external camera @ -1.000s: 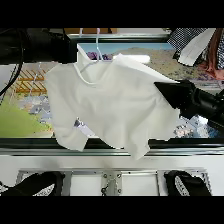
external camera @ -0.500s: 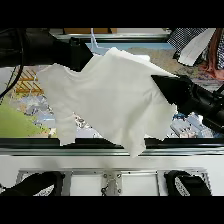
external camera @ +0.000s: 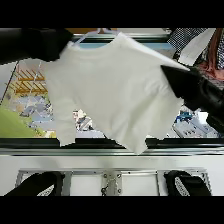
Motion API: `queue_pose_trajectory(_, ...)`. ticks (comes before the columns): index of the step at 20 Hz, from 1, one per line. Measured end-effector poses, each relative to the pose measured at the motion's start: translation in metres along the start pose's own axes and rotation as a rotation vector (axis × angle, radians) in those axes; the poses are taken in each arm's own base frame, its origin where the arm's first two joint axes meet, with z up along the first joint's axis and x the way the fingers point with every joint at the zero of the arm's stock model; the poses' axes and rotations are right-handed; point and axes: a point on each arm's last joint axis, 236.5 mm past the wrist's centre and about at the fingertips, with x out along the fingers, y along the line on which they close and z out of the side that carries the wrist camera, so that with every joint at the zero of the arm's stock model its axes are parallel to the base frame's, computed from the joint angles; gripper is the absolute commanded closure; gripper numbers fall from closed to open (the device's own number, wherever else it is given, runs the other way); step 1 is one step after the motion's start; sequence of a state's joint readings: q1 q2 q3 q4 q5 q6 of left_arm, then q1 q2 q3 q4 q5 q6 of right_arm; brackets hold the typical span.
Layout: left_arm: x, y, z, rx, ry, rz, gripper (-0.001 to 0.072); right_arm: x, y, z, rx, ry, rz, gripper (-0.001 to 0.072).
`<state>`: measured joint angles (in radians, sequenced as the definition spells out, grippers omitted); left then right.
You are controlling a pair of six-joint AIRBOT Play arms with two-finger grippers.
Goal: Fold the clothes and pants, and hang the long-sleeved shirts on hangers.
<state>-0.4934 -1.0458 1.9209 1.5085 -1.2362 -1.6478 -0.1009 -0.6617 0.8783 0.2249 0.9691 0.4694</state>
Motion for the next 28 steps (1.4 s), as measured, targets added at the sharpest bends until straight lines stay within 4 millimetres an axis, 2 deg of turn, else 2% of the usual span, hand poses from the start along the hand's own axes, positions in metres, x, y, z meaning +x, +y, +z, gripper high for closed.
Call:
queue_pose_trajectory(2,-0.010,0.003,-0.003,0.004,-0.020,0.012,0.0684,-0.012,-0.014,0.022,-0.075,-0.046,-0.083,0.0701)
queue_pose_trajectory(5,-0.014,0.008,-0.014,0.010,-0.025,0.029,0.0684,-0.042,-0.040,0.058,-0.232,-0.086,-0.270,0.0701)
queue_pose_trajectory(7,-0.010,0.010,-0.023,0.010,-0.016,0.034,0.0684,-0.071,-0.060,0.085,-0.347,-0.099,-0.445,0.0701)
queue_pose_trajectory(9,-0.006,0.011,-0.030,0.010,-0.011,0.037,0.0684,-0.109,-0.077,0.114,-0.472,-0.112,-0.658,0.0701)
queue_pose_trajectory(11,0.000,0.013,-0.035,0.011,-0.006,0.039,0.0684,-0.151,-0.085,0.143,-0.580,-0.148,-0.872,0.0701)
queue_pose_trajectory(14,0.008,0.014,-0.039,0.011,-0.011,0.042,0.0684,-0.213,-0.077,0.188,-0.718,-0.259,-1.149,0.0701)
queue_pose_trajectory(16,0.012,0.015,-0.042,0.012,-0.011,0.042,0.0684,-0.251,-0.062,0.216,-0.796,-0.360,-1.308,0.0701)
queue_pose_trajectory(19,0.018,0.016,-0.048,0.011,-0.002,0.043,0.0684,-0.294,-0.034,0.252,-0.895,-0.506,-1.476,0.0701)
queue_pose_trajectory(22,0.023,0.017,-0.052,0.011,0.007,0.044,0.0684,-0.323,-0.009,0.283,-0.970,-0.622,-1.581,0.0701)
queue_pose_trajectory(24,0.025,0.017,-0.054,0.011,0.012,0.045,0.0684,-0.335,0.002,0.301,-1.006,-0.674,-1.620,0.0701)
queue_pose_trajectory(28,0.032,0.018,-0.058,0.011,0.029,0.046,0.0684,-0.353,0.004,0.324,-1.030,-0.716,-1.664,0.0701)
